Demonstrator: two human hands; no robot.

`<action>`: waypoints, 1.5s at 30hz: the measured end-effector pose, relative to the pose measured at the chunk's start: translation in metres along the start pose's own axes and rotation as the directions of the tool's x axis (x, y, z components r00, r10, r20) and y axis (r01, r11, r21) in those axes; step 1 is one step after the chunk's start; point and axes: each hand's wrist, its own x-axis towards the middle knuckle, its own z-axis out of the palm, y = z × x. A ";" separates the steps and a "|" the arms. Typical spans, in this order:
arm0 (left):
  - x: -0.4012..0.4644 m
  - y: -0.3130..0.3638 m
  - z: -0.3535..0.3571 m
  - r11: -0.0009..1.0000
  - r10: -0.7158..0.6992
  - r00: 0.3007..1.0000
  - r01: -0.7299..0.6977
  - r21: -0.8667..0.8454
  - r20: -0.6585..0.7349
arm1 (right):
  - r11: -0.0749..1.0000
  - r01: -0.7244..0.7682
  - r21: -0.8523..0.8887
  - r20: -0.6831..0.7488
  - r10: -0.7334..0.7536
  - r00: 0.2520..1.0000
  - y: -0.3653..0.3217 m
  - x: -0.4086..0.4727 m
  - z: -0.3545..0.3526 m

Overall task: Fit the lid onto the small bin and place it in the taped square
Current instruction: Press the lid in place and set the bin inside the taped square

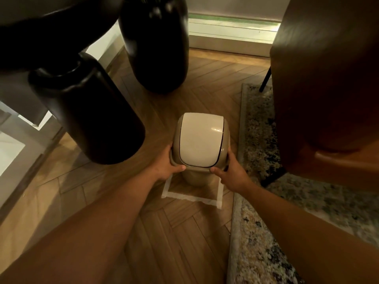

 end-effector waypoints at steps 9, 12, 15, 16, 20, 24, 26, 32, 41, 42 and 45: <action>0.008 -0.001 0.001 0.999 -0.005 1.000 0.006 0.043 -0.008 | 0.999 0.024 0.032 -0.002 -0.024 1.000 -0.001 0.000 0.003; 0.007 0.001 0.003 0.999 0.003 1.000 -0.002 0.035 -0.024 | 0.999 0.018 0.035 -0.010 -0.017 1.000 -0.002 -0.003 0.003; 0.006 0.004 0.004 1.000 0.015 0.999 -0.014 0.026 -0.033 | 0.998 0.030 0.055 -0.012 -0.029 1.000 -0.003 -0.005 0.005; 0.006 0.004 0.004 0.999 0.013 0.999 -0.012 0.029 -0.032 | 0.998 0.032 0.062 -0.010 -0.031 0.999 -0.003 -0.005 0.005; 0.008 0.003 0.001 0.999 0.013 1.000 -0.013 0.051 -0.011 | 0.998 0.018 0.057 -0.029 -0.016 0.999 -0.001 -0.004 0.009; 0.011 0.002 -0.002 0.998 0.005 1.000 -0.005 0.064 -0.001 | 0.996 0.024 0.088 -0.034 -0.021 0.999 0.002 -0.002 0.012; 0.013 0.002 -0.002 0.998 0.003 1.000 -0.004 0.061 0.007 | 0.994 0.020 0.104 -0.023 -0.018 1.000 0.002 0.000 0.011; 0.012 0.006 -0.005 0.994 0.063 0.998 -0.063 0.092 0.001 | 1.000 0.029 0.010 0.000 -0.029 1.000 0.002 0.001 0.006; 0.001 0.000 -0.013 0.960 0.228 0.974 -0.225 0.166 0.005 | 0.895 0.227 -0.383 -0.068 -0.273 0.960 0.004 0.008 -0.026; 0.002 -0.001 -0.014 0.964 0.220 0.975 -0.218 0.151 0.006 | 0.888 0.236 -0.394 -0.050 -0.277 0.959 0.003 0.009 -0.028; 0.006 -0.003 -0.011 0.966 0.213 0.977 -0.210 0.149 -0.006 | 0.908 0.231 -0.348 -0.019 -0.254 0.967 -0.001 0.011 -0.023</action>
